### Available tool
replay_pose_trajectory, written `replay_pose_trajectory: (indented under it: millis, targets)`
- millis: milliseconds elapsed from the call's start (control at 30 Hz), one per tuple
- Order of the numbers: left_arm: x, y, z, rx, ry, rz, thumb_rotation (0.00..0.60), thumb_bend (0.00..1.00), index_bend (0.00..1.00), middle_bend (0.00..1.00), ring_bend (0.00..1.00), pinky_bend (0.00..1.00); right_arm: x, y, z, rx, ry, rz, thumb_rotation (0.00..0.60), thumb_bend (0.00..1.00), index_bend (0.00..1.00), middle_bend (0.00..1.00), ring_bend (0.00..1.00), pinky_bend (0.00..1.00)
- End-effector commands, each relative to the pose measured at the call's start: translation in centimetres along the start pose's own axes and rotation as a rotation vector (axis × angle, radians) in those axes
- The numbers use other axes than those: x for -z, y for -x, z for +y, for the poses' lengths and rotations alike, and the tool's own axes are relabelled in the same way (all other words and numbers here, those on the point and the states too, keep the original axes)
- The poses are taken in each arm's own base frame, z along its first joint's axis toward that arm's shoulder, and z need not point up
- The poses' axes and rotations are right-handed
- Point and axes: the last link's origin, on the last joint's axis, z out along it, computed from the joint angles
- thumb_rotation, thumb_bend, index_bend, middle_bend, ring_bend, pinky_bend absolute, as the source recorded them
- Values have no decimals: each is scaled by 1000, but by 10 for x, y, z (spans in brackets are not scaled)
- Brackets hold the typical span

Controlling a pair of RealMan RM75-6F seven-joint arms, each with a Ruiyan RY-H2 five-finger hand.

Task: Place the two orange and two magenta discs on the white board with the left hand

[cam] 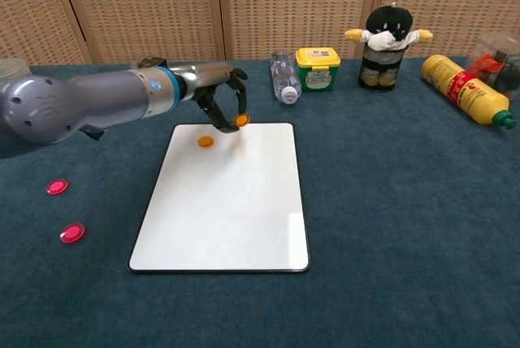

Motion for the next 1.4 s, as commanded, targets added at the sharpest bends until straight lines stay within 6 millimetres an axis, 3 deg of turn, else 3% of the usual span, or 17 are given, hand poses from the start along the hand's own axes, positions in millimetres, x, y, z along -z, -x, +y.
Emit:
replay_pose_trajectory:
  millis: [33, 167, 200, 300, 433, 567, 733, 900, 1133, 1400]
  targets:
    - [-9, 9, 15, -5, -5, -23, 600, 317, 537, 0, 0, 0, 0, 0, 0, -3, 2, -1, 600, 2, 0, 0, 0, 0]
    - [-13, 14, 17, -12, -26, -26, 600, 274, 122, 0, 0, 0, 0, -1, 1, -6, 3, -1, 600, 2, 0, 0, 0, 0]
    - [-13, 16, 17, -7, -31, -29, 600, 258, 66, 0, 0, 0, 0, -1, 1, -6, 3, -1, 600, 2, 0, 0, 0, 0]
    - [-14, 18, 17, 12, -36, -41, 600, 240, 34, 0, 0, 0, 0, -1, 1, -6, 2, 0, 600, 2, 0, 0, 0, 0]
    - [-6, 13, 10, 32, -24, -18, 600, 250, 39, 0, 0, 0, 1, -1, 1, -5, 1, 3, 600, 2, 0, 0, 0, 0]
    - [16, 9, -8, 27, 1, 7, 600, 257, 166, 0, 0, 0, 1, -1, 1, -6, 2, 6, 600, 2, 0, 0, 0, 0]
    - [66, 8, -56, -18, -5, 20, 600, 305, 295, 0, 0, 0, 2, -1, 1, -3, 1, 5, 600, 2, 0, 0, 0, 0]
    - [119, 12, -109, -20, -71, 19, 600, 355, 335, 0, 0, 0, 2, -1, 0, -3, -1, 3, 600, 2, 0, 0, 0, 0]
    - [175, 26, -154, -6, -129, 15, 600, 355, 369, 0, 0, 0, 2, -1, 0, 6, -4, 6, 600, 2, 0, 0, 0, 0]
    - [201, 42, -176, 27, -157, 14, 600, 355, 413, 0, 0, 0, 2, -1, 0, 8, -6, 7, 600, 2, 0, 0, 0, 0]
